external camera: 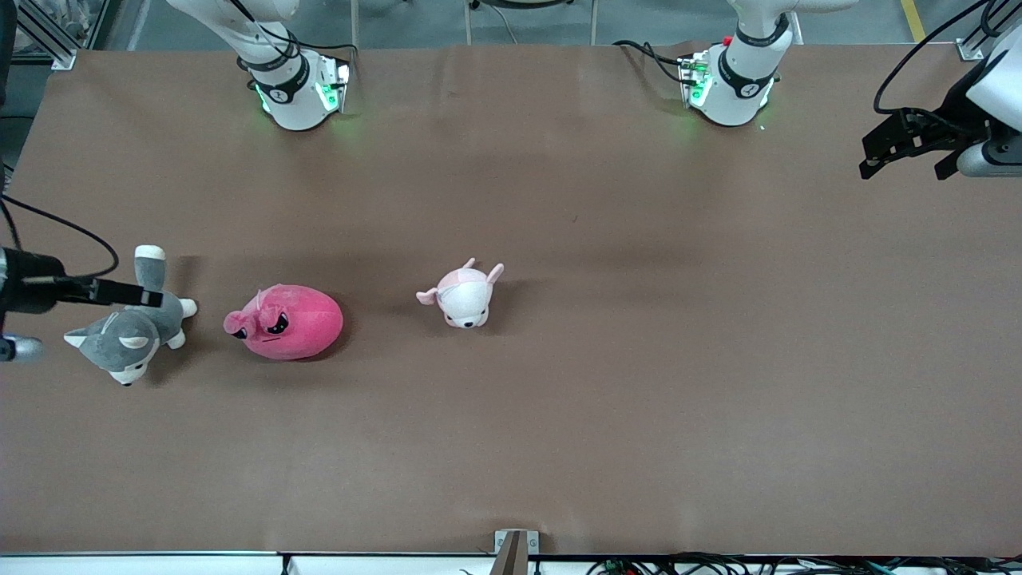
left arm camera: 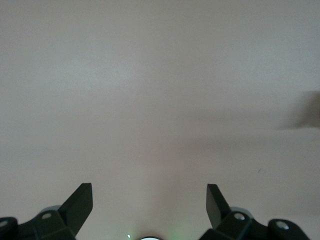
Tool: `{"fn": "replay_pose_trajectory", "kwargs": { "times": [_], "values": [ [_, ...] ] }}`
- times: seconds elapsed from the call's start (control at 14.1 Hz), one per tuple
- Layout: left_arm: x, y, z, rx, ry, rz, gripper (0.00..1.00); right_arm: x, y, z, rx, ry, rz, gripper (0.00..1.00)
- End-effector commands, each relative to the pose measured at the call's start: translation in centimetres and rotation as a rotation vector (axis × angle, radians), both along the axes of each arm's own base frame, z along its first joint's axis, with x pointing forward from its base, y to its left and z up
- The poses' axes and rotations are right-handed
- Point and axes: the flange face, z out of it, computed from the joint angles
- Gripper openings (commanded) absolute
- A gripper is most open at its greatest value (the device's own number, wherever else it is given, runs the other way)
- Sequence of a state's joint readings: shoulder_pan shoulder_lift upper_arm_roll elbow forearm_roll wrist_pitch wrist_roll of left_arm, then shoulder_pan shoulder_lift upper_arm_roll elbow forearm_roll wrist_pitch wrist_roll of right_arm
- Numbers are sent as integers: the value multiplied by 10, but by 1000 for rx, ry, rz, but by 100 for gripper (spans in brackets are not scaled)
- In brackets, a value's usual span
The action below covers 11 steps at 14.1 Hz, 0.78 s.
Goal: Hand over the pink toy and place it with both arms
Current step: 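Open the right gripper and release the pink toy on the table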
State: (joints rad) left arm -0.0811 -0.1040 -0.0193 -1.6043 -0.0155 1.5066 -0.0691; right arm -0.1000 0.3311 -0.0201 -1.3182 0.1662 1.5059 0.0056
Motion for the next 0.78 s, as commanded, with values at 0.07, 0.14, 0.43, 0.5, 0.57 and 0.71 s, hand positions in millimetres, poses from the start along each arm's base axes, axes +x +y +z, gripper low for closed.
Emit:
{"fn": "replay_pose_trajectory", "kwargs": {
  "times": [0.07, 0.14, 0.43, 0.5, 0.57, 0.71],
  "values": [
    [-4, 1, 2, -4, 2, -17, 100, -25, 34, 71, -242, -92, 46, 100],
    [-3, 0, 1, -4, 3, -18, 100, -30, 35, 83, -248, -110, 45, 100],
    [-2, 2, 0, -4, 2, -14, 100, -63, 28, 137, -240, -200, 28, 100],
    [-2, 5, 2, -6, -3, -8, 100, -68, 25, 140, -235, -209, 24, 100],
    [-3, 7, 3, -5, -3, -7, 100, -77, 21, 143, -235, -217, 16, 100],
    [-5, 5, 4, -3, -1, -9, 100, -101, 20, 134, -237, -236, 15, 100]
  ]
}}
